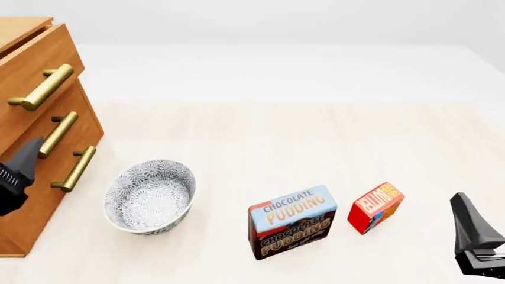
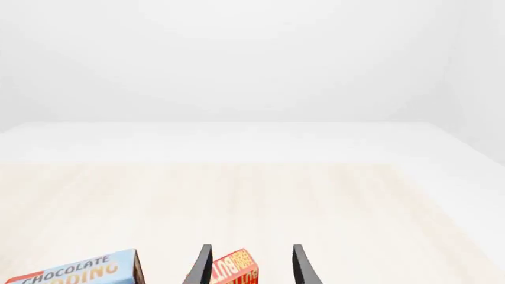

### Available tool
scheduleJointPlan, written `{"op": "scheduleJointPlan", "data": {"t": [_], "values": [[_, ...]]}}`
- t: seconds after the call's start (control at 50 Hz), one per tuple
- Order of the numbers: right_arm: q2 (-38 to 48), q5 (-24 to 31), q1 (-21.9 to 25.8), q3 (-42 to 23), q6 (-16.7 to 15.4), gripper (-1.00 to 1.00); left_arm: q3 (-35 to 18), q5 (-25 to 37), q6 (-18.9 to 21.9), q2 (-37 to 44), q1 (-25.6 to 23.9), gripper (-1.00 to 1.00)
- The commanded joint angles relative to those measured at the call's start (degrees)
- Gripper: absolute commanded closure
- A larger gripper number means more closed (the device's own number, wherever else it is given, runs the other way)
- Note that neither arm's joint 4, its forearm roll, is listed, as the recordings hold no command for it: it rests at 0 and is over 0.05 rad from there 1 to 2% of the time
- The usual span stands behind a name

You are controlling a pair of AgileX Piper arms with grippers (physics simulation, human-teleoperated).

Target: Put the butter at the back in the top drawer of the cabinet and close it.

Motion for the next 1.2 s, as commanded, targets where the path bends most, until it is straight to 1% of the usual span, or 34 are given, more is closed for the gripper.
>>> {"op": "scheduleJointPlan", "data": {"t": [0.02,0.16,0.2,0.24,0.54,0.64,0.8,0.9,1.06,1.14,1.2], "values": [[0.0,0.0,0.0,0.0,0.0,-1.0,-0.23,-1.74,1.11,2.15,0.29,-1.0],[0.0,0.0,0.0,0.0,0.0,-1.0,-0.89,-2.09,1.36,3.15,0.65,-1.0],[0.0,0.0,0.0,0.0,0.0,-1.0,-1.37,-1.32,0.66,3.51,0.42,-1.0],[0.0,0.0,0.0,0.0,0.0,-1.0,-0.64,-2.32,1.2,3.6,0.56,-1.0],[0.0,0.0,0.0,0.0,0.0,-1.0,-0.41,-4.25,1.28,6.08,1.28,-1.0],[0.0,0.0,0.0,0.0,0.0,-1.0,1.11,-6.26,2.32,6.71,2.35,-1.0],[0.0,0.0,0.0,0.0,0.0,-1.0,-0.02,-6.36,1.71,7.64,1.6,-1.0],[0.0,0.0,0.0,0.0,0.0,-1.0,0.45,-7.96,1.83,8.97,1.46,-1.0],[0.0,0.0,0.0,0.0,0.0,-1.0,0.42,-8.24,2.2,9.04,2.1,-1.0],[0.0,0.0,0.0,0.0,0.0,-1.0,-0.69,-6.74,2.06,8.81,3.6,-1.0],[0.0,0.0,0.0,0.0,0.0,-1.0,-0.53,-7.35,2.45,9.25,3.59,-1.0]]}}
